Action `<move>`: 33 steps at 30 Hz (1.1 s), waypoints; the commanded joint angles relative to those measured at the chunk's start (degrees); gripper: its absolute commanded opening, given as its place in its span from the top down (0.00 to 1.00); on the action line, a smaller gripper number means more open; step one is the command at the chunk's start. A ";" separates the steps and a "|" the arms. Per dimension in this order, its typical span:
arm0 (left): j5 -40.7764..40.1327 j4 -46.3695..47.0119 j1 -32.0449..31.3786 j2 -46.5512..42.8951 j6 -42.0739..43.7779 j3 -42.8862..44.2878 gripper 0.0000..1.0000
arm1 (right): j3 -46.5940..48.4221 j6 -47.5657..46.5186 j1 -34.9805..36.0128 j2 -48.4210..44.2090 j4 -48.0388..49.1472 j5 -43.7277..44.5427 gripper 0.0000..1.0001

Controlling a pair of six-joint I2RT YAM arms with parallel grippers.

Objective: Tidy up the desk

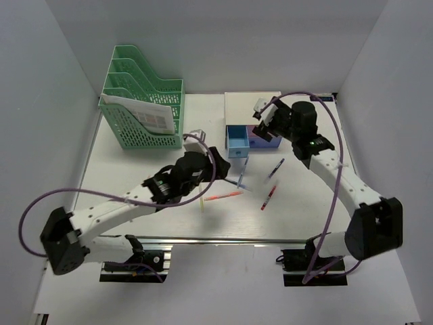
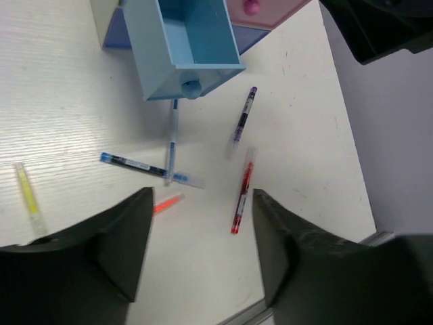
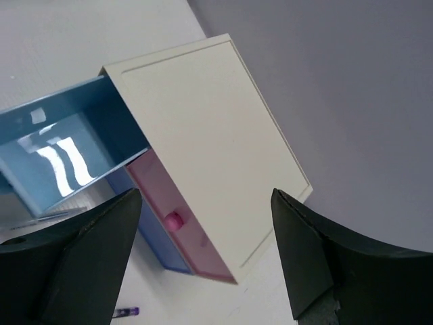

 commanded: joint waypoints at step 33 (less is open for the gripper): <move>6.28 -32.78 35.73 9.25 23.51 3.05 0.20 | -28.37 29.43 -11.57 -28.36 -11.51 -17.01 0.49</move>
